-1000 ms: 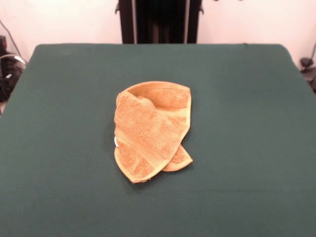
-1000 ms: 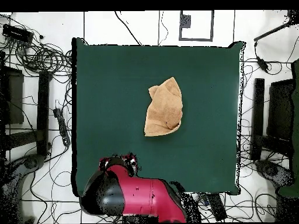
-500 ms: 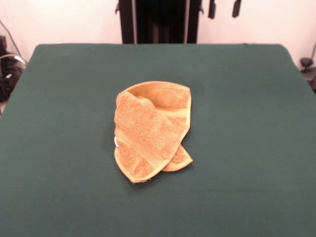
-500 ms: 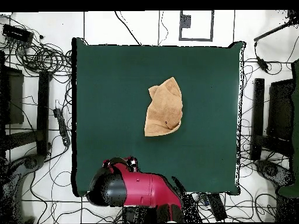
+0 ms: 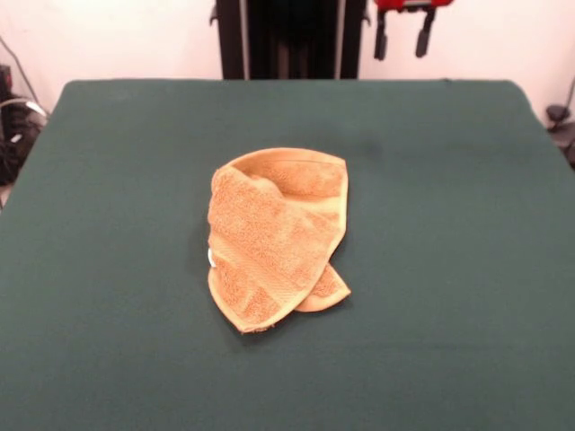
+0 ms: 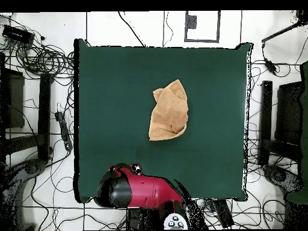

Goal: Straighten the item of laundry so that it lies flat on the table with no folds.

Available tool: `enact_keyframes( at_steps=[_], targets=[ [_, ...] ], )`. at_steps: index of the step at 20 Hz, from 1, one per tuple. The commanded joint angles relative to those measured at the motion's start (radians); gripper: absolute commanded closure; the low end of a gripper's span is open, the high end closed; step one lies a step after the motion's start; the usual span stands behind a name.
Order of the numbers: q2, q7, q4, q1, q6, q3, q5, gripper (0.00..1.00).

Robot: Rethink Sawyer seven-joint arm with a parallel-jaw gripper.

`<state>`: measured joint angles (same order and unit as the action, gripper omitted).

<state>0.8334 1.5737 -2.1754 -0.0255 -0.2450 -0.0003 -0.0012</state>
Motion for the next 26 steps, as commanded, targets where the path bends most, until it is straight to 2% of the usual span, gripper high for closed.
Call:
enact_keyframes(
  at_steps=[1,17,26],
  targets=[
    [-0.042,0.186,0.041,0.026,0.024,0.025,0.015,0.0],
    [-0.06,0.167,0.072,0.013,0.012,0.026,0.01,0.0],
    [-0.176,0.119,0.174,-0.03,0.03,0.047,-0.008,0.0]
  ],
)
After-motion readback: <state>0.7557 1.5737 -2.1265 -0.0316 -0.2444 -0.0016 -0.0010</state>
